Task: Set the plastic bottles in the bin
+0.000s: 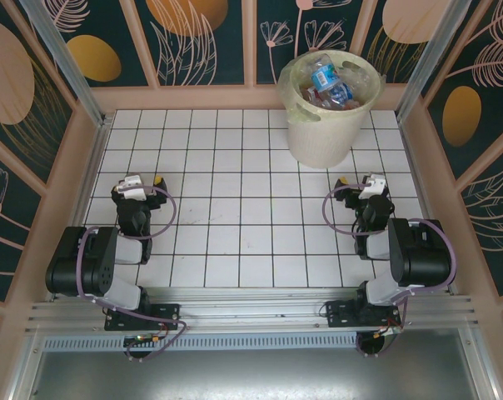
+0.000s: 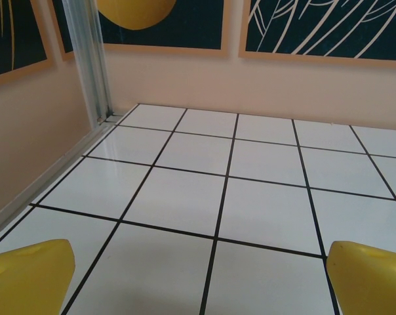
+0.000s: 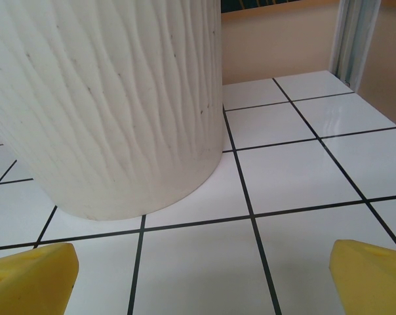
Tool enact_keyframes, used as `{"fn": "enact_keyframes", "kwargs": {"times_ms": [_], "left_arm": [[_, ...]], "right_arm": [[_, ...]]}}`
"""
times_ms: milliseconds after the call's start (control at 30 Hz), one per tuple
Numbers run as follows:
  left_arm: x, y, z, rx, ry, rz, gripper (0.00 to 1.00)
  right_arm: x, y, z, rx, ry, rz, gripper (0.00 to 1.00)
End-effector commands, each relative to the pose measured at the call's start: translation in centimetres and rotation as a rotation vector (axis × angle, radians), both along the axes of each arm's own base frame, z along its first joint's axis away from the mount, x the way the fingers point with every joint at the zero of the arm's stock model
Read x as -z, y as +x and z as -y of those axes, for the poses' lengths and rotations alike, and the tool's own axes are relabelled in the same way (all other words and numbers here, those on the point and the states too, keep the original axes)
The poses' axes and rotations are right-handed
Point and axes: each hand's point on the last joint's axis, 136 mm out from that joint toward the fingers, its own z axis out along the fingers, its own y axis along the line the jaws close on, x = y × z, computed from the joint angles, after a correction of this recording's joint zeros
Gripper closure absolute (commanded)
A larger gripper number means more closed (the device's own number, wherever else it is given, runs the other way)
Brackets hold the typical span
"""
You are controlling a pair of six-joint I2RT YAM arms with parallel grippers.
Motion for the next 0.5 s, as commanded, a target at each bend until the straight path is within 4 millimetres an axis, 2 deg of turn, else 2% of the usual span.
{"fn": "enact_keyframes", "kwargs": {"times_ms": [0,467], "left_arm": [[-0.53,0.32,-0.01,0.005,-0.012,0.02,0.01],[-0.49,0.31,-0.03,0.005,-0.011,0.019,0.01]], "right_arm": [[-0.54,0.4,-0.14,-0.013,-0.008,0.02,0.01],[-0.47,0.39,-0.14,-0.015,-0.008,0.017,0.01]]}}
